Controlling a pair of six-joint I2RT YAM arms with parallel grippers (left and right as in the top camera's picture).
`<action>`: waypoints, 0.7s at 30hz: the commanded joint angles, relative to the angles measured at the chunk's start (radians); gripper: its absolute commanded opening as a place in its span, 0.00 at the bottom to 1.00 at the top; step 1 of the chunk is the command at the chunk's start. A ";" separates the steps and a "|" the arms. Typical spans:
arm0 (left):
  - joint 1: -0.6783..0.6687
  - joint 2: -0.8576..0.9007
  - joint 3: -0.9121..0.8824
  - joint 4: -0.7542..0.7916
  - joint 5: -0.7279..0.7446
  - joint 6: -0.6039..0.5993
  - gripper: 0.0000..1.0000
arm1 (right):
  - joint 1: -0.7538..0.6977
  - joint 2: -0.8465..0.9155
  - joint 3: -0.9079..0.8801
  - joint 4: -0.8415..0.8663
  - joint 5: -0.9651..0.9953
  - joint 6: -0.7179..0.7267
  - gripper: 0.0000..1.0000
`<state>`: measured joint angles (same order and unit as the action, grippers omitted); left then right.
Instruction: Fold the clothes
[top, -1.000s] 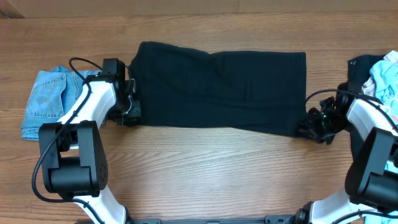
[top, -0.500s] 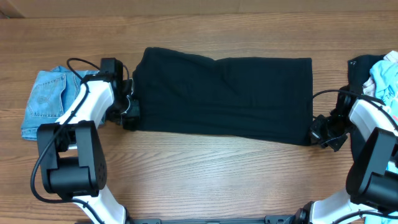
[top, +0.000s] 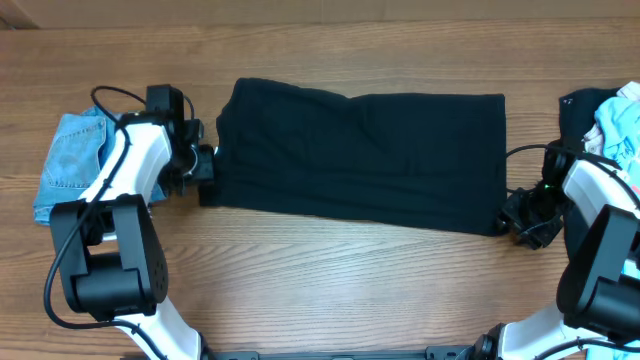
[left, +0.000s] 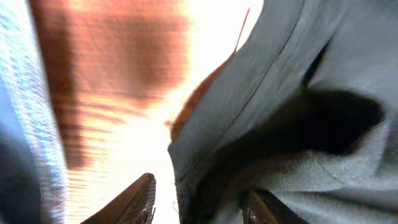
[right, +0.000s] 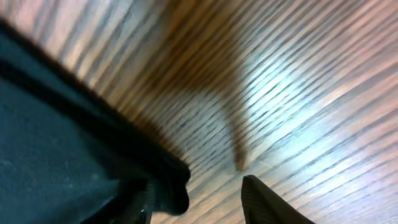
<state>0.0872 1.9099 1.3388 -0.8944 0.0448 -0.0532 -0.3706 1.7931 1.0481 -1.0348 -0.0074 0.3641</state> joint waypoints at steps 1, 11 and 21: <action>0.004 -0.018 0.208 -0.097 -0.019 0.005 0.48 | -0.018 -0.032 0.090 -0.001 0.025 -0.001 0.59; -0.070 0.027 0.515 0.043 0.224 0.128 0.68 | -0.004 -0.150 0.358 0.028 -0.459 -0.236 0.74; -0.128 0.405 0.517 0.483 0.311 -0.074 0.71 | 0.005 -0.149 0.357 0.048 -0.492 -0.239 0.75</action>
<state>-0.0334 2.2524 1.8503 -0.4721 0.3305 -0.0338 -0.3695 1.6558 1.3922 -0.9844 -0.4747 0.1406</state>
